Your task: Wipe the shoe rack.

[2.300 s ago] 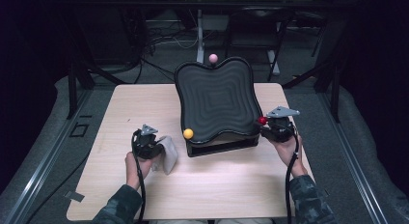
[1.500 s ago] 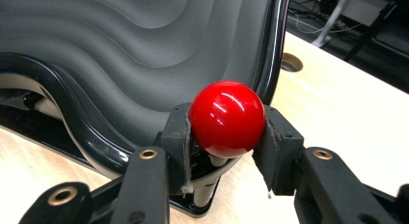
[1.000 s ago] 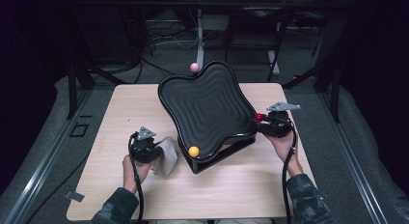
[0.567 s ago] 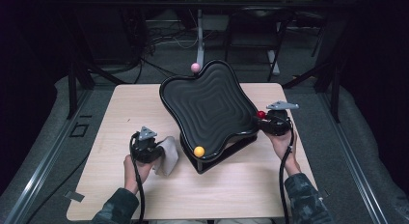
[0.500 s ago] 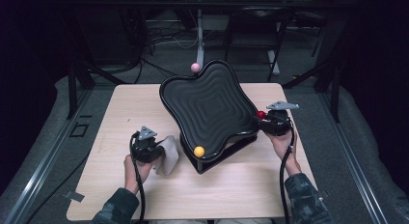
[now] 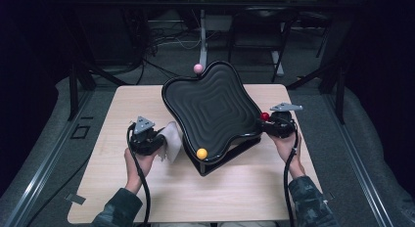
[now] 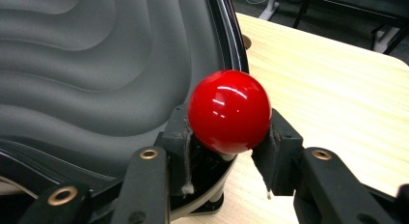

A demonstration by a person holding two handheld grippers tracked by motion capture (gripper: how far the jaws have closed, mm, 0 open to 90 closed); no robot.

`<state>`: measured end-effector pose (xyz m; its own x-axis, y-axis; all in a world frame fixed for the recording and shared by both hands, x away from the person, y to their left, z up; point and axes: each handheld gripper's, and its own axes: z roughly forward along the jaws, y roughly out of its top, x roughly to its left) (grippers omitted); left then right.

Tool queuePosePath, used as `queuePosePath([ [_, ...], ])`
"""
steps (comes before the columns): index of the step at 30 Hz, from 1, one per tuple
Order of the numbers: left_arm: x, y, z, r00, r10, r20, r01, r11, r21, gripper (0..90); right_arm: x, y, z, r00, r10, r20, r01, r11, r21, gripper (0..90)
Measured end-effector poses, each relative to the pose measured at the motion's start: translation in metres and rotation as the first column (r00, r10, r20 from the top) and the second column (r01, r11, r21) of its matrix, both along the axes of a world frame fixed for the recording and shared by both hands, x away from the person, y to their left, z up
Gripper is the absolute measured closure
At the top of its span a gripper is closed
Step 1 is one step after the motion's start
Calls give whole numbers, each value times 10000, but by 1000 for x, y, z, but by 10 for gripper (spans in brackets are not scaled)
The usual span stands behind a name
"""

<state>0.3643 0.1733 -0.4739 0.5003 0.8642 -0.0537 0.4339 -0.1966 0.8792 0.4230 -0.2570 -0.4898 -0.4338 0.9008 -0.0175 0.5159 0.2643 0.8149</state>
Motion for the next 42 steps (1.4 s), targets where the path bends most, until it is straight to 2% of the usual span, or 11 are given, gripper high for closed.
queuePosePath([
  [4, 8, 6, 13, 9987, 465, 227, -462, 9989, -128, 848, -2, 1, 2, 9996, -72, 268, 72, 10000, 23, 543],
  [8, 18, 9, 25, 9961, 844, 264, -852, 9959, 293, 849, -3, 4, 4, 9987, -201, 464, 213, 9994, -266, 590],
  [13, 34, 10, 44, 9917, 1196, 476, -1221, 9911, 524, 848, -3, 4, 4, 9987, -240, 441, 253, 9992, -299, 594],
  [17, 50, 7, 58, 9864, 1558, 530, -1595, 9844, 749, 851, -4, 4, 4, 9989, -195, 420, 207, 9994, -283, 595],
  [19, 57, 6, 63, 9839, 1708, 528, -1747, 9813, 808, 854, -4, 4, 4, 9989, -190, 431, 203, 9994, -290, 595],
  [22, 65, 2, 66, 9838, 1712, 539, -1753, 9810, 828, 853, -4, 5, 5, 9990, -157, 408, 169, 9994, -310, 594],
  [25, 65, -5, 65, 9868, 1533, 527, -1577, 9830, 939, 853, -4, 5, 5, 9992, -125, 372, 135, 9995, -287, 595],
  [27, 63, -8, 64, 9859, 1523, 687, -1596, 9802, 1170, 857, -4, 5, 5, 9993, -118, 356, 128, 9995, -277, 594],
  [42, 36, -20, 49, 9944, 823, 660, -900, 9883, 1228, 857, -5, 7, 4, 9993, -99, 374, 110, 9996, -275, 594],
])
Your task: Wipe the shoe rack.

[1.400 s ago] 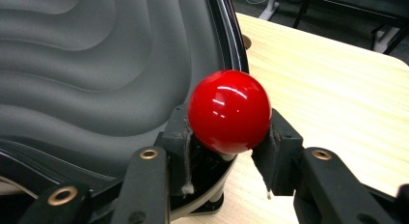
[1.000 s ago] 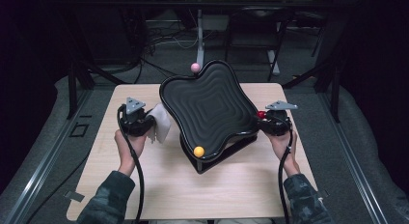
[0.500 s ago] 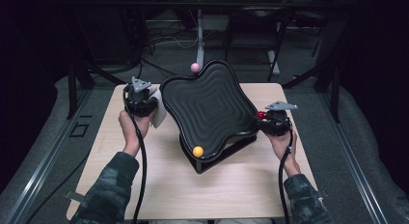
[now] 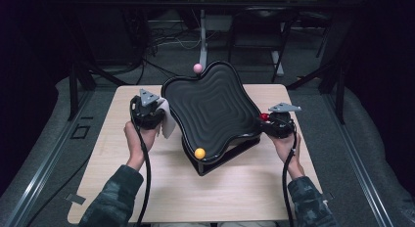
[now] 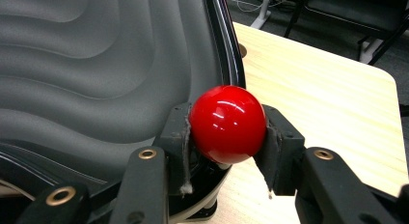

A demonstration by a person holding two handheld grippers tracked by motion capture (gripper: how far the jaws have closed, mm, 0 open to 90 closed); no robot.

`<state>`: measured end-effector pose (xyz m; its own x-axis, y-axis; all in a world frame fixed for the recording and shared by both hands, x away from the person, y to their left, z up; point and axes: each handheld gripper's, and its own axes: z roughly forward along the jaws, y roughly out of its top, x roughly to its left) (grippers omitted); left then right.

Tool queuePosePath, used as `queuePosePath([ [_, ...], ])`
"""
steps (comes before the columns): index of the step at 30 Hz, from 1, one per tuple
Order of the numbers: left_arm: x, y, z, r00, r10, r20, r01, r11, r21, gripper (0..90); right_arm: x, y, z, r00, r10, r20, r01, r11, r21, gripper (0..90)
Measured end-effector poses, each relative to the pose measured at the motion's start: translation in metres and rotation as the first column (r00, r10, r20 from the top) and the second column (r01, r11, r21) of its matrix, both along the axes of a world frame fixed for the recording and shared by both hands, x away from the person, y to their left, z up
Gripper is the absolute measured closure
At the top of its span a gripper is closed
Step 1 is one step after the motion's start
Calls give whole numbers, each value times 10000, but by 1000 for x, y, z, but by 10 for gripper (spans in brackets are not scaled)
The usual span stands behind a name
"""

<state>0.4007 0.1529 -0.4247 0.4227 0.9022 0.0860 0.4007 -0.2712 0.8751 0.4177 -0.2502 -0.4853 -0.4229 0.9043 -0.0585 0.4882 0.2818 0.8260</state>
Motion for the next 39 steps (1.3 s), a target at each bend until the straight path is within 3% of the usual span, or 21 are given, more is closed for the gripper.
queuePosePath([
  [13, -25, -16, -20, 9953, -947, -200, 947, 9955, -13, 856, 0, 0, 0, 10000, 7, 17, -7, 10000, -1, 594],
  [31, -55, -23, -44, 9840, -1663, -643, 1641, 9857, -391, 852, -1, 0, -1, 10000, -44, 84, 44, 10000, 10, 594],
  [39, -75, -29, -54, 9784, -1939, -721, 1906, 9803, -511, 853, -1, -1, -2, 9999, -11, 147, 10, 10000, 61, 594],
])
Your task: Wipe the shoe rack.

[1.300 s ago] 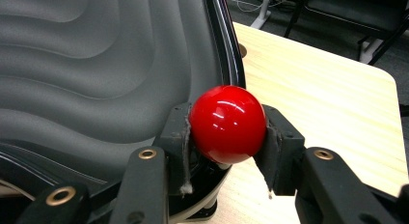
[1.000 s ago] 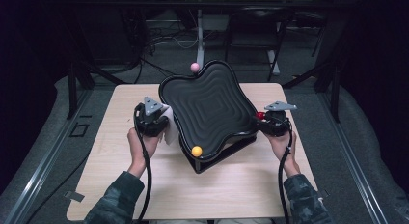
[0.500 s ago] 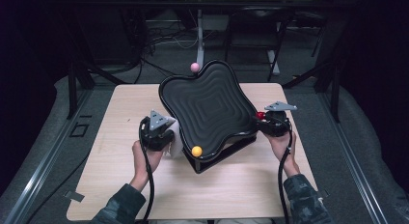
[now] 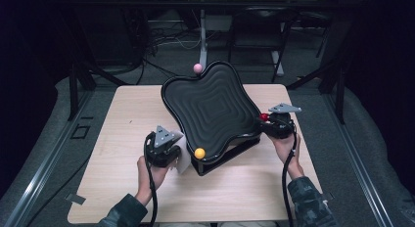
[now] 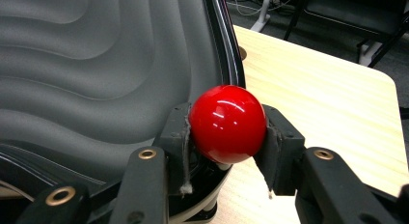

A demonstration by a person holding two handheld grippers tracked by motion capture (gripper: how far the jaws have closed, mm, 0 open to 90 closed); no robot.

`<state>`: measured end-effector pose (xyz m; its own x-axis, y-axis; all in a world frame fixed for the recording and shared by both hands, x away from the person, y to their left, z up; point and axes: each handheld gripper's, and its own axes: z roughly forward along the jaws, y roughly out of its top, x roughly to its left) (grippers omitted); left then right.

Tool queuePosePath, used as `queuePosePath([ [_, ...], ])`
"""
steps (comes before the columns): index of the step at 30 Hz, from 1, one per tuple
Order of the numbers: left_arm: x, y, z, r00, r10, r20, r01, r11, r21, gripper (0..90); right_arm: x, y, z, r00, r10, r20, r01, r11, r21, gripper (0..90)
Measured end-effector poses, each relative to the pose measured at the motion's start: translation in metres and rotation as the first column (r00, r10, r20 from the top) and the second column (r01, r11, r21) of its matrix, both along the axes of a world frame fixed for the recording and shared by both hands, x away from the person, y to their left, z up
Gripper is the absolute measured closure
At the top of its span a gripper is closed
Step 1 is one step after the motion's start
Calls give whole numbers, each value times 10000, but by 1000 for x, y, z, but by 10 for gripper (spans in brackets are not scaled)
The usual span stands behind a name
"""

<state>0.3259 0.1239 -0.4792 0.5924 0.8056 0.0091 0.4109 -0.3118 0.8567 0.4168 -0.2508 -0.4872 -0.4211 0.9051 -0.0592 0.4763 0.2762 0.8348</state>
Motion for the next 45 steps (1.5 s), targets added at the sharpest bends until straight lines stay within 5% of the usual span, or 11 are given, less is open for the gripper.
queuePosePath([
  [11, -20, -8, -8, 9982, -526, -287, 526, 9986, -1, 853, 0, 0, 0, 10000, 46, 11, -46, 10000, -15, 594],
  [24, -26, -15, -11, 9938, -1005, -470, 1001, 9949, -108, 855, 0, 0, -1, 9999, 23, 115, -22, 10000, -46, 594],
  [45, -16, -6, -7, 9970, -725, -270, 722, 9973, -134, 854, -1, 0, -2, 9999, 53, 143, -51, 9999, -109, 595],
])
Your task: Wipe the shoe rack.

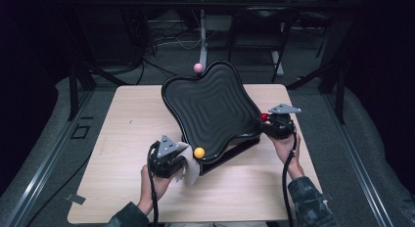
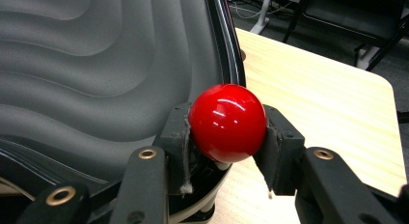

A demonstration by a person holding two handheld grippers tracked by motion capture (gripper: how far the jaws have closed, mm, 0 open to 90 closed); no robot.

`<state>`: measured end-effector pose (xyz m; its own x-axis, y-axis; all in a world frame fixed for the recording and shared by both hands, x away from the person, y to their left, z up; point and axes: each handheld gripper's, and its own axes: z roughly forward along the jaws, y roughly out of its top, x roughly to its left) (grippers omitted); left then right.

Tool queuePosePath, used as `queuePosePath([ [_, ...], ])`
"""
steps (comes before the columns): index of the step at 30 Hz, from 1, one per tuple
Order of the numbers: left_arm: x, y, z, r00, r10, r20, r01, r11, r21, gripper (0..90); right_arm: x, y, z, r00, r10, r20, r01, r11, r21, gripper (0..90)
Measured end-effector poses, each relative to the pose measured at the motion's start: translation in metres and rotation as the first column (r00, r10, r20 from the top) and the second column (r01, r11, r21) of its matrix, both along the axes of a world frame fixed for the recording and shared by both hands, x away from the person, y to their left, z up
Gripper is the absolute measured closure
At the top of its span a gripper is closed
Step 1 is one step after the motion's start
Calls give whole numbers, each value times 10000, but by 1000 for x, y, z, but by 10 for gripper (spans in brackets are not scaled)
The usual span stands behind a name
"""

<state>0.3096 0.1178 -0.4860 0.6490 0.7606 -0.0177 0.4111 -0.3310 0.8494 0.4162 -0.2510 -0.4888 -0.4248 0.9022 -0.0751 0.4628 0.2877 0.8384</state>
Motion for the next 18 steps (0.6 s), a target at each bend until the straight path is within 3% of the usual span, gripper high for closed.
queuePosePath([
  [6, 14, 7, 4, 9985, 484, 263, -483, 9988, -45, 852, 0, 0, 0, 10000, 9, -13, -9, 10000, -6, 595],
  [18, 49, 20, 19, 9882, 1364, 703, -1353, 9906, -192, 848, -1, 2, -1, 10000, -75, 54, 76, 9998, -180, 596],
])
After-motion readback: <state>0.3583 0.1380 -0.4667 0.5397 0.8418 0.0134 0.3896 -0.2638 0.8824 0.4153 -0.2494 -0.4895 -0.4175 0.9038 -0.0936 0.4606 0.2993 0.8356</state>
